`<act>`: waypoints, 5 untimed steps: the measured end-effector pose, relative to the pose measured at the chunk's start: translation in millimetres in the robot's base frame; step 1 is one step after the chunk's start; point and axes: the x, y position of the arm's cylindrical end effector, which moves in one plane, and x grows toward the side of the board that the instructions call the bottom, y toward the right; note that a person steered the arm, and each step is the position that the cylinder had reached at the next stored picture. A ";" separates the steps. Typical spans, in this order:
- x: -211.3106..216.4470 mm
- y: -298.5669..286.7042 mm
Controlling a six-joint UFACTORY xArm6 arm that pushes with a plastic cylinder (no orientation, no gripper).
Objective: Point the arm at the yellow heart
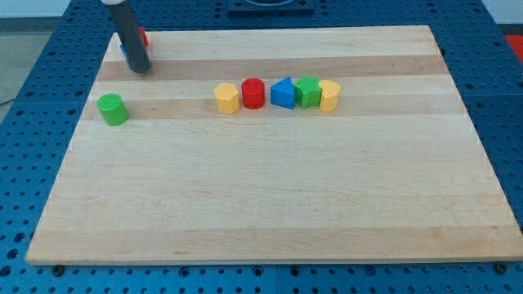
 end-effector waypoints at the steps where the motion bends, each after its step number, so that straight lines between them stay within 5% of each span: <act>1: -7.9 -8.4; 3: 28.9 26.1; 5: 27.3 192.6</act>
